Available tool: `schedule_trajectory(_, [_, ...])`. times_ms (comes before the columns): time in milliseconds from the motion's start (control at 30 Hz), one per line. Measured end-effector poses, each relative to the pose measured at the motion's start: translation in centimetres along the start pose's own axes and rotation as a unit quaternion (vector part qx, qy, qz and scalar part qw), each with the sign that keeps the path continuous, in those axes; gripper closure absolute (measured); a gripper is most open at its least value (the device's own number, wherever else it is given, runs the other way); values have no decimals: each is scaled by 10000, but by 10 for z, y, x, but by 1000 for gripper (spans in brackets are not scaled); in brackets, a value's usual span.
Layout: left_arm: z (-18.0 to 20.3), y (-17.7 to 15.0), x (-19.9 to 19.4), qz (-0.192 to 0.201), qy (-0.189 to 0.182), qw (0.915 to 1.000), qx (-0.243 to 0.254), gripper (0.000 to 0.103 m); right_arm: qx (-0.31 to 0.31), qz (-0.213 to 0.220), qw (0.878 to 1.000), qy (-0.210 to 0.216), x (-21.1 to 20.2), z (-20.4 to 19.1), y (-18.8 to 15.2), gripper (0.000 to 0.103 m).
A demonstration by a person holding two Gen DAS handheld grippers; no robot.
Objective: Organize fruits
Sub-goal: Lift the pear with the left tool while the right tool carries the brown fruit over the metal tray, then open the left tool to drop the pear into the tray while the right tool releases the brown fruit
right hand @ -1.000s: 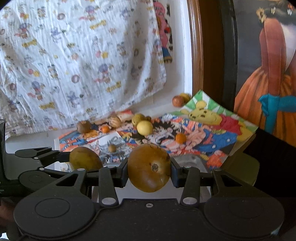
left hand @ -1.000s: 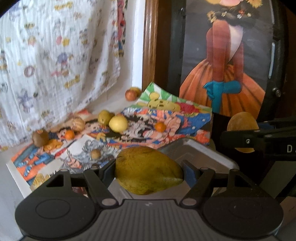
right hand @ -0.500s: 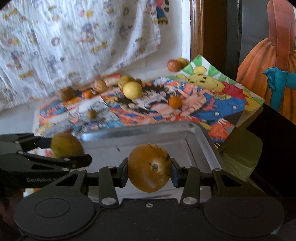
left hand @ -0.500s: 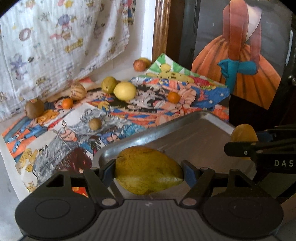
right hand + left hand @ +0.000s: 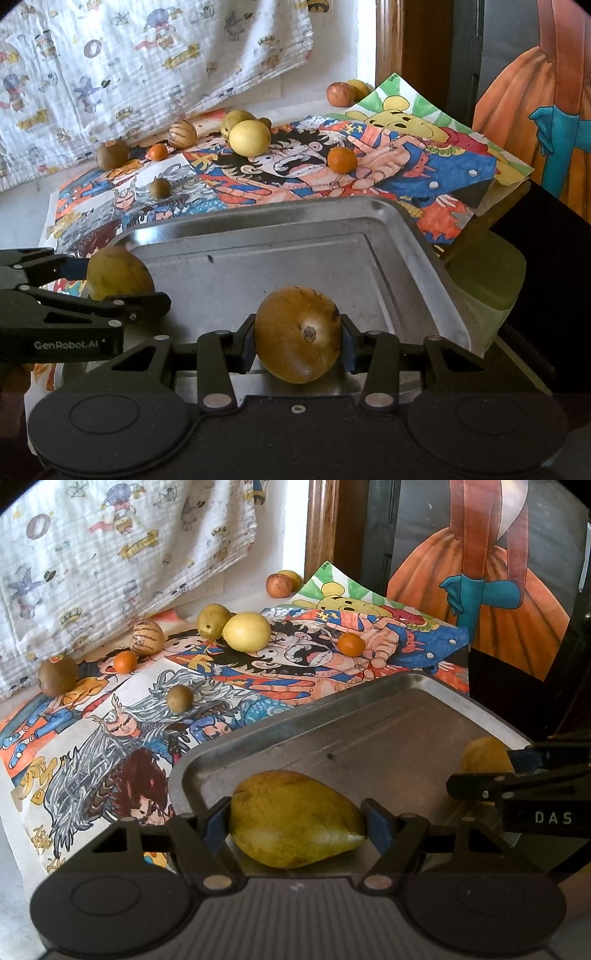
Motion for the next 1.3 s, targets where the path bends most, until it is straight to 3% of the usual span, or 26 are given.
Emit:
schedule_trajectory(733, [-3,0,-5,44,-40,9999,-125,23,-31,-16,10000,-16,1,0,-3,57])
schedule_trajectory(1067, [-16,15,-23,416,49,9985,-361,1,-39,-18,10000,-27,1,-1,-4,57])
schedule_trajectory(1233, [-26,20,-31,521,100,9973,-505,1,-3,-24,10000,-24,1,0,-4,54])
schedule_trajectory(1300, [-29,21,-34,548,123,9969,-543,1,37,26,10000,-66,0,1,-4,47])
Point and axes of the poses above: each gripper's, at about its wrist camera, not at the fingertips, and x roughly the way its jaws point, z to its right, y to its top, the point moved 7 cm from there along x, roughly the way its jaws point, and after that the axes turned 10 degrees about x, right-handed, at the moved point
